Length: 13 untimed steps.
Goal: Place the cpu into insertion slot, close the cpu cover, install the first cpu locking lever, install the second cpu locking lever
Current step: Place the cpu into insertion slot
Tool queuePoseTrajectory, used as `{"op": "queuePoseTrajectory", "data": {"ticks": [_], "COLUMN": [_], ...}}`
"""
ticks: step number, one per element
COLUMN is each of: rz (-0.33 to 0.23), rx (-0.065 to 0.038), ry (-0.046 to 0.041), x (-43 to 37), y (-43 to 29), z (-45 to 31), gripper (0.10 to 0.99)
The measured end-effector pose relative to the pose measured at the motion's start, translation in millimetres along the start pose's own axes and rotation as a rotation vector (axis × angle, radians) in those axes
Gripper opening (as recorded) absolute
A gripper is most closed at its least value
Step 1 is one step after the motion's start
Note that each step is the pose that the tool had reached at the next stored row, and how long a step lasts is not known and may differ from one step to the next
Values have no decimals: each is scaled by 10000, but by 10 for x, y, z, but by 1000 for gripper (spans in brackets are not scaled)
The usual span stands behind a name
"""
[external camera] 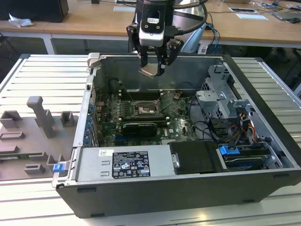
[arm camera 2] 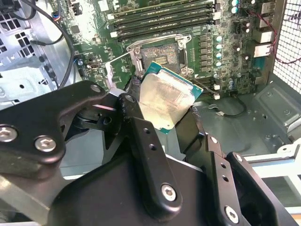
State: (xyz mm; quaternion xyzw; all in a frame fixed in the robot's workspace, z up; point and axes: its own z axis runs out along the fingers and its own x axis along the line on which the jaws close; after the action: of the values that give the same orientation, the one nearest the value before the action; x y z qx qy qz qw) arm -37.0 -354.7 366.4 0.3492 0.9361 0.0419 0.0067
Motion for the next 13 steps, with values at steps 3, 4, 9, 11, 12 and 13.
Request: {"op": "queuePoseTrajectory", "data": {"ticks": [3,4,9,11,12,13], "rz": [179,255,609,699,745,799], "rx": [-3,-3,-7,-8,-9,-9], "ry": [-16,-22,-53,-61,-65,-70], "x": [0,0,0,0,0,0], "y": [0,0,0,0,0,0], "z": [2,2,6,7,7,7], "gripper": [541,541,541,541,541,541]}}
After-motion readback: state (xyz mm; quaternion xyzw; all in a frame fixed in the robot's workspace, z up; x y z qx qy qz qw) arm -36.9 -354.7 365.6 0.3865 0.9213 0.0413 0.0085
